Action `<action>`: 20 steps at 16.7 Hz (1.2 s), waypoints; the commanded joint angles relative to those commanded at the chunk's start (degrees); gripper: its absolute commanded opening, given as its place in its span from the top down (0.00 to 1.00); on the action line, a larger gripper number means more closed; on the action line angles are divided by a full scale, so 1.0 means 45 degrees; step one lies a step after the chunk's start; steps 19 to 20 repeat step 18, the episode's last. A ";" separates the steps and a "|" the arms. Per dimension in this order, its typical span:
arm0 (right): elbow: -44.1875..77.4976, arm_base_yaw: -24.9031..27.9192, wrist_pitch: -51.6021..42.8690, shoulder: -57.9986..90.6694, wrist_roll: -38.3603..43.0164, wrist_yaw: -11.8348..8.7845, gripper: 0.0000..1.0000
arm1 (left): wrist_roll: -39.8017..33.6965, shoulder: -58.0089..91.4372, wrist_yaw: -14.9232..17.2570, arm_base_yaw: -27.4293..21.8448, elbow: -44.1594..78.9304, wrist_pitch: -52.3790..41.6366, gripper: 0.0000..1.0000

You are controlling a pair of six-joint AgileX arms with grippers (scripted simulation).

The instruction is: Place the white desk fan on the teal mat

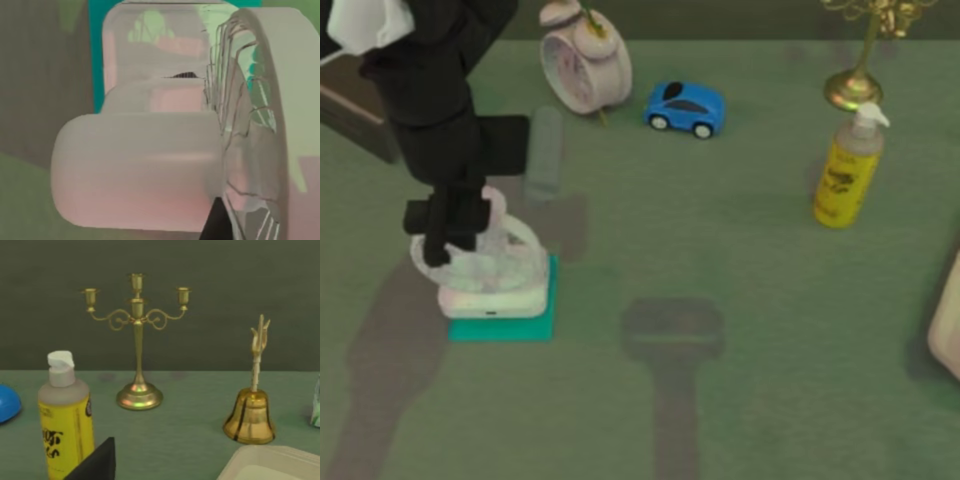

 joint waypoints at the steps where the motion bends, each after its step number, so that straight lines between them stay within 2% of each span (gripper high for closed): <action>1: 0.0000 0.0000 0.0000 0.0000 0.0000 0.0000 0.00 | 0.0000 0.0000 0.0000 0.0000 0.0000 0.0000 0.85; 12: 0.0000 0.0000 0.0000 0.0000 0.0000 0.0000 0.00 | 0.0000 0.0000 0.0000 0.0000 0.0000 0.0000 0.02; 20: 0.0000 0.0000 0.0000 0.0000 0.0000 0.0000 0.00 | 0.0000 0.0000 0.0000 0.0000 0.0000 0.0000 0.00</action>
